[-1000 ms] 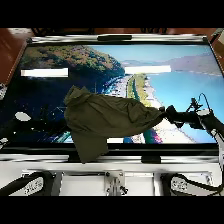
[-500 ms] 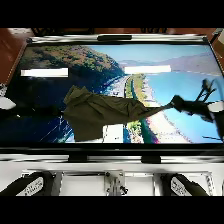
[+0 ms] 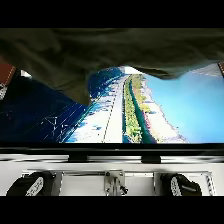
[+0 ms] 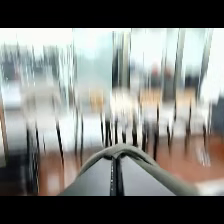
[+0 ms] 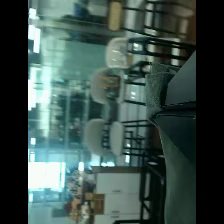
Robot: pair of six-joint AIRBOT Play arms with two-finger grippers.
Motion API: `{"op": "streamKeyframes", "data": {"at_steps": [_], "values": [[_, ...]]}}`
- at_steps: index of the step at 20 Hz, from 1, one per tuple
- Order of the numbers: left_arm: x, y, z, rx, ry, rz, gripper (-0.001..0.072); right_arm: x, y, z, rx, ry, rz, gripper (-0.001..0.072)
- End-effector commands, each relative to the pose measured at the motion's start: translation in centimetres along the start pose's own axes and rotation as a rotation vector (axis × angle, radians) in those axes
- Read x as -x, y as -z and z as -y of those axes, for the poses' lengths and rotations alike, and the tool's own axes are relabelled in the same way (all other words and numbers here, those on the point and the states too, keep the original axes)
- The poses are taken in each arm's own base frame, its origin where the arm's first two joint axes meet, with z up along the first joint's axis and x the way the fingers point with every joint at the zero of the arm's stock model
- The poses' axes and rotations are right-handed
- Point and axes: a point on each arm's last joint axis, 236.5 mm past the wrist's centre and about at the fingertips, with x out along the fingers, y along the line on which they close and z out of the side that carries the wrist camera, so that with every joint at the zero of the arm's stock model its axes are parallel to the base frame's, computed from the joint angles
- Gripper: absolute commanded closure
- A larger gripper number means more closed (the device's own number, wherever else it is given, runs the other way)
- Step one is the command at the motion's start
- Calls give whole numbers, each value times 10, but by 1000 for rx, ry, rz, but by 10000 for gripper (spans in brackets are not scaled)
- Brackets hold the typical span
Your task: Fold the shirts.
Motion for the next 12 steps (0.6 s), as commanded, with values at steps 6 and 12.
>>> {"op": "streamKeyframes", "data": {"at_steps": [6,12], "values": [[74,44,-2,-101,-135,-286,682,83,54,39,143,231,-446,650],[29,215,-54,47,-159,-738,682,58,229,47,-88,142,-1150,650]]}}
